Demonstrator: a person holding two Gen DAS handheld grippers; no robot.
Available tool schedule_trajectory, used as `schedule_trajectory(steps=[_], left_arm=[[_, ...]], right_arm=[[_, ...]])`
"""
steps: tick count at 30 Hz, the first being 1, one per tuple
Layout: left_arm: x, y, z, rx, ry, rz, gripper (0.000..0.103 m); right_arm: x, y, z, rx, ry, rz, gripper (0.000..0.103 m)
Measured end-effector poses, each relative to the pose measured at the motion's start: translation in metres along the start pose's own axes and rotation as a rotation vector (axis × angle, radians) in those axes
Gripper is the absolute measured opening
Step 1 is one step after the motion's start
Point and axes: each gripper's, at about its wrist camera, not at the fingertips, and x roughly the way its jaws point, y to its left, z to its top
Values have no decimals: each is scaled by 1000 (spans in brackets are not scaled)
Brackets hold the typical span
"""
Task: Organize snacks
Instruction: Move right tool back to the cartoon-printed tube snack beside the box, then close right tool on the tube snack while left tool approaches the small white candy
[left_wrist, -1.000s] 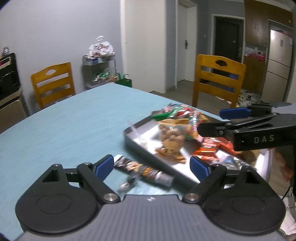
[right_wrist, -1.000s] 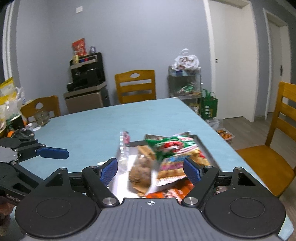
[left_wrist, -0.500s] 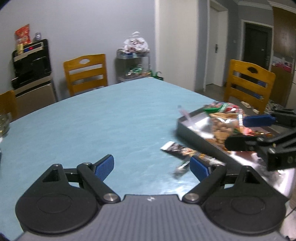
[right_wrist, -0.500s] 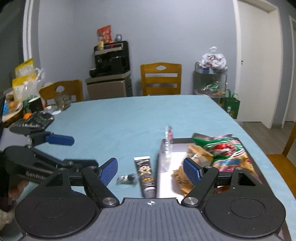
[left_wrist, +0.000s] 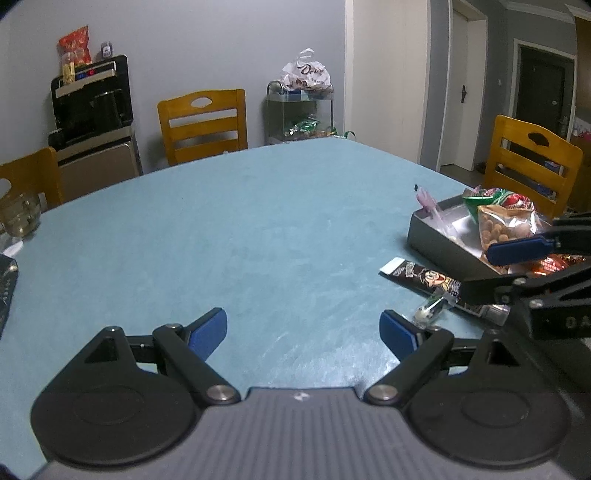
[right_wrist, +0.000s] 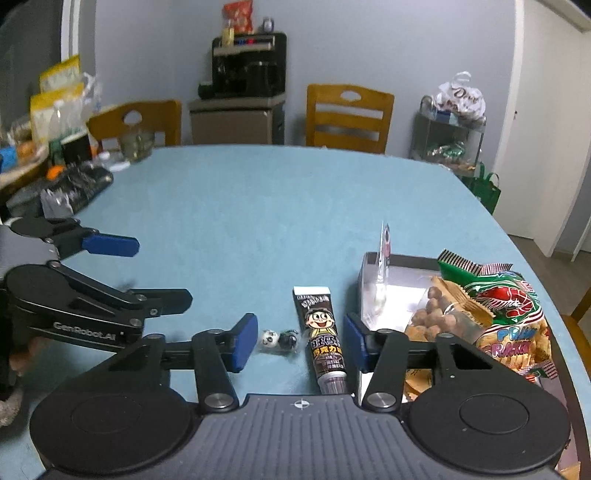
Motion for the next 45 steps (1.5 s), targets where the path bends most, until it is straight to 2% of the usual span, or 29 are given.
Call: schedule_trajectory(steps=[4,12,22,25,29,37,45], left_arm=[[5,-1,-3,4,7,-12,91],[5,3,-2,-14,1,-43,91],[1,4,-4,-16,-1,-56,91],[1,5,-5,-17,0,-57,91],[2,4,-4,-18,2,-60,91],[2,2,-5,-18,-2,-64,91],[0,2,-6,-15,-8,-68,91]], right_arm=[[13,5,0,-21,47,-32,43],[31,13,-4,-91,105,-78,37],[42,23,-6,-177,126,-119,36],[43,23,-6,-181,131,-110,36],[38,23,-5,-158,140,-50,31],[47,25,-6,-136,146,-97,31],[55,23,1,-84,174,-109,31]])
